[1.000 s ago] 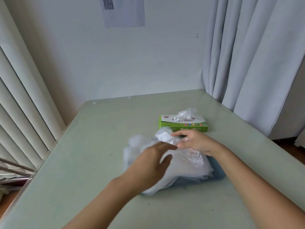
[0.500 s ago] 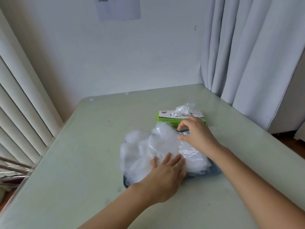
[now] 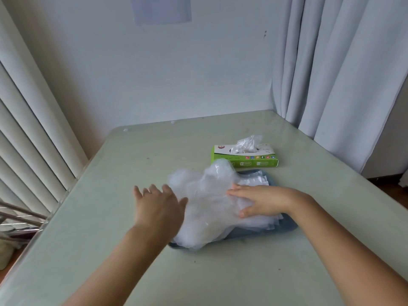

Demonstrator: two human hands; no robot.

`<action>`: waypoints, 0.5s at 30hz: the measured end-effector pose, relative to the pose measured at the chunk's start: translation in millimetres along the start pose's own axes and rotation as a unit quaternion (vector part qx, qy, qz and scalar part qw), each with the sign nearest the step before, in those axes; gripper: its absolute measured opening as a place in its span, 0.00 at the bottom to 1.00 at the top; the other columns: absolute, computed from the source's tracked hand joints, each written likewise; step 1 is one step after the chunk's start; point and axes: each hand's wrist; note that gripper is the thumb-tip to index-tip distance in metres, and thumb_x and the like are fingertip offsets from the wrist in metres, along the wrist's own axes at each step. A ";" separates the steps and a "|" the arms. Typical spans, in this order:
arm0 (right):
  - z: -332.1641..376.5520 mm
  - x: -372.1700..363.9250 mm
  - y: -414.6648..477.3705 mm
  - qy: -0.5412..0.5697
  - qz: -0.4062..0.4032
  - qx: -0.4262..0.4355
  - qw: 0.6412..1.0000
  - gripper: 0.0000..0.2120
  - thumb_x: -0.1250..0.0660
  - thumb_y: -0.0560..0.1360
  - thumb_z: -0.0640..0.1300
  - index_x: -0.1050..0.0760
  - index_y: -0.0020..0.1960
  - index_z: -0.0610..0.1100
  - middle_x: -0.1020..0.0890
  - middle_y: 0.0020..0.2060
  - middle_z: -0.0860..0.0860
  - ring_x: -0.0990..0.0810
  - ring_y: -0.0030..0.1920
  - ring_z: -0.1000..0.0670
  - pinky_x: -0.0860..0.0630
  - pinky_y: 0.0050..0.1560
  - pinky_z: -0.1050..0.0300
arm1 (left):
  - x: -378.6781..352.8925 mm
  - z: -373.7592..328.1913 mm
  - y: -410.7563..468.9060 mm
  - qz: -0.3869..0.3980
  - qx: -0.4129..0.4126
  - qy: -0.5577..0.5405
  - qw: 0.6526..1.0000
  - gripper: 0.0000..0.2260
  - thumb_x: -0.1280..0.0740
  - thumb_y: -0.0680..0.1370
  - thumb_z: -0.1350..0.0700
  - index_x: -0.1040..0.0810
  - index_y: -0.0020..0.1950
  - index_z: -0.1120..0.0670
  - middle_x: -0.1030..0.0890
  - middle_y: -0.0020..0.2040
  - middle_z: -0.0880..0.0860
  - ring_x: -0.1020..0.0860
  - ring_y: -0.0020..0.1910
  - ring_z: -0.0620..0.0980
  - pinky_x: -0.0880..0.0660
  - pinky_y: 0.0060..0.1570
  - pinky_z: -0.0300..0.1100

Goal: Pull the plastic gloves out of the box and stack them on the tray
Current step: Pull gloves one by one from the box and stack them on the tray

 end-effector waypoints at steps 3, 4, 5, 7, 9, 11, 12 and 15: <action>-3.1 0.4 2.4 0.000 -0.010 -0.004 1.000 0.37 0.35 0.77 0.53 0.51 0.78 0.51 0.53 0.77 0.56 0.50 0.77 0.54 0.50 0.74 0.60 | 7.8 -14.9 -2.7 -0.173 -0.110 -0.094 0.974 0.25 0.50 0.80 0.48 0.29 0.67 0.63 0.25 0.65 0.62 0.25 0.64 0.56 0.39 0.67 0.48; -3.2 0.3 3.1 -0.008 -0.010 -0.007 1.000 0.38 0.35 0.77 0.54 0.52 0.78 0.50 0.52 0.77 0.56 0.49 0.77 0.54 0.49 0.74 0.59 | 8.5 -26.3 -5.6 -0.242 -0.199 -0.121 0.942 0.22 0.43 0.76 0.50 0.21 0.59 0.64 0.19 0.57 0.61 0.20 0.56 0.55 0.34 0.61 0.45; -3.4 0.3 4.3 -0.017 -0.010 -0.011 1.000 0.39 0.35 0.77 0.54 0.53 0.79 0.49 0.50 0.77 0.56 0.46 0.76 0.53 0.47 0.74 0.59 | 8.8 -40.1 -12.1 -0.282 -0.269 -0.127 0.912 0.17 0.36 0.71 0.53 0.17 0.52 0.63 0.17 0.52 0.59 0.17 0.50 0.53 0.29 0.55 0.44; -3.7 -0.6 6.6 -0.020 -0.016 -0.019 0.999 0.39 0.34 0.76 0.54 0.52 0.79 0.48 0.39 0.75 0.58 0.37 0.72 0.52 0.39 0.69 0.59 | 10.2 -65.6 -21.6 -0.197 -0.356 -0.194 0.893 0.16 0.32 0.71 0.62 0.21 0.58 0.65 0.22 0.62 0.60 0.21 0.59 0.53 0.27 0.56 0.42; -4.3 -1.3 7.4 -0.009 -0.024 -0.012 1.000 0.35 0.33 0.75 0.50 0.45 0.77 0.48 0.34 0.68 0.65 0.31 0.66 0.54 0.35 0.65 0.61 | -0.8 -82.9 -14.3 -0.050 -0.340 -0.203 0.917 0.23 0.42 0.77 0.66 0.37 0.73 0.64 0.39 0.75 0.59 0.36 0.71 0.55 0.37 0.65 0.43; -5.1 -1.1 7.2 -0.018 -0.025 -0.001 1.000 0.31 0.34 0.76 0.49 0.41 0.75 0.48 0.38 0.73 0.60 0.33 0.69 0.52 0.36 0.68 0.59 | -12.2 -88.2 1.5 0.045 -0.308 -0.201 0.929 0.28 0.45 0.77 0.65 0.49 0.77 0.60 0.46 0.76 0.57 0.43 0.75 0.57 0.42 0.69 0.44; -4.7 0.5 5.6 -0.026 -0.023 0.002 0.999 0.32 0.34 0.76 0.51 0.42 0.76 0.48 0.42 0.75 0.58 0.37 0.72 0.51 0.38 0.70 0.57 | -17.9 -88.4 9.3 0.058 -0.292 -0.199 0.934 0.29 0.45 0.78 0.63 0.53 0.78 0.60 0.49 0.78 0.57 0.47 0.76 0.58 0.46 0.72 0.44; -4.1 4.2 2.7 -0.037 -0.014 0.003 0.999 0.38 0.34 0.76 0.54 0.50 0.78 0.49 0.51 0.77 0.58 0.47 0.76 0.54 0.47 0.74 0.59 | -29.7 -80.5 21.8 0.075 -0.267 -0.144 0.950 0.27 0.49 0.83 0.55 0.58 0.78 0.58 0.58 0.79 0.54 0.57 0.78 0.54 0.55 0.74 0.49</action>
Point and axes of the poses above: each hand's wrist, its own y-axis towards the middle knuckle, its own x-axis out of the back of the hand, z = x × y
